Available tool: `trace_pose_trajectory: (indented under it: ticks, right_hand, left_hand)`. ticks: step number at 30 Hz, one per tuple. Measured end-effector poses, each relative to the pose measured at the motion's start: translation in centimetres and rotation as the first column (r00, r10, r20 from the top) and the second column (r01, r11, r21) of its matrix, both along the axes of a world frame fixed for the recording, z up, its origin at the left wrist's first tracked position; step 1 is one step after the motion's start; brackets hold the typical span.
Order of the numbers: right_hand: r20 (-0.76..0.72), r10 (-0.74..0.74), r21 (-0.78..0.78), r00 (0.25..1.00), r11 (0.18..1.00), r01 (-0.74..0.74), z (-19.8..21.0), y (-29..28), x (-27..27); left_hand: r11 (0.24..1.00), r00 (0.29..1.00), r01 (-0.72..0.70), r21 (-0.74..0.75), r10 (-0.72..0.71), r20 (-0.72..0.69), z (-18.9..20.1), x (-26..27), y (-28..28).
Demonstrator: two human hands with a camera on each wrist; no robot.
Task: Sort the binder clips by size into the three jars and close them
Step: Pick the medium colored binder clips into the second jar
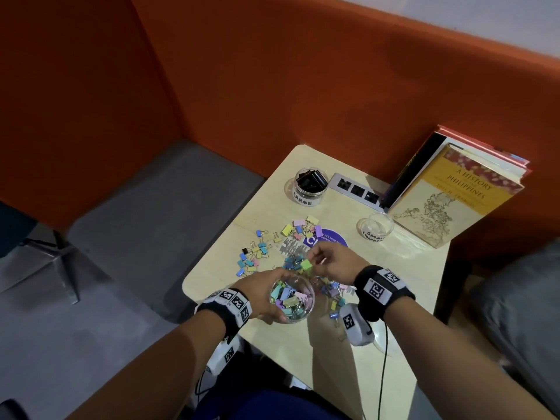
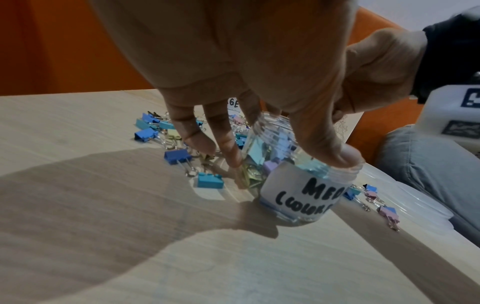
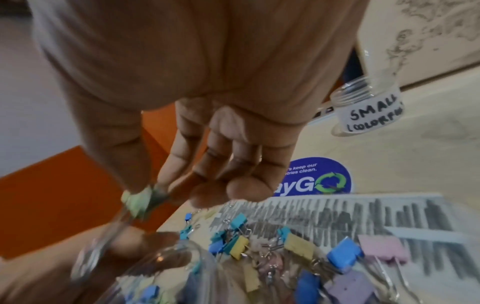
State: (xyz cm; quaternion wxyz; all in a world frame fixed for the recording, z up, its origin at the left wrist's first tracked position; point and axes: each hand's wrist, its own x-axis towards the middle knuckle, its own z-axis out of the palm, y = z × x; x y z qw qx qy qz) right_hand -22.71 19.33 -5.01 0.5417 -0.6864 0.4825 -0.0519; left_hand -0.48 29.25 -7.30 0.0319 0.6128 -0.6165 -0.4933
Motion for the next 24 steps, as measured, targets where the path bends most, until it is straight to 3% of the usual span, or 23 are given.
trace_pose_trajectory:
  ticks: [3, 8, 11, 20, 24]
  right_hand:
    - [-0.107, 0.112, -0.014, 0.988, 0.993, -0.115, -0.9, 0.1, 0.2]
    - [-0.265, -0.028, -0.255, 0.964, 0.966, -0.042, -2.6, -0.9, 0.2]
    - [-0.38, -0.031, -0.31, 0.924, 0.946, -0.095, -3.7, -2.1, 0.4]
    - [-0.633, 0.101, -0.275, 0.767, 0.898, -0.345, -4.8, -4.8, 2.2]
    - [-0.596, 0.047, -0.314, 0.801, 0.905, -0.287, -4.9, -4.7, 2.1]
  left_hand:
    - [0.999, 0.999, 0.025, -0.021, -0.024, 0.022, 0.2, 0.0, -0.1]
    - [1.0, 1.0, 0.018, 0.001, -0.018, 0.011, 0.6, -0.1, 0.0]
    - [0.998, 0.998, -0.034, 0.053, 0.037, -0.059, 0.5, -0.1, 0.1]
    - [0.997, 0.994, -0.045, 0.059, 0.05, -0.093, 0.2, 0.0, 0.1]
    - [0.996, 0.993, -0.054, 0.075, 0.061, -0.104, 0.4, 0.0, 0.2]
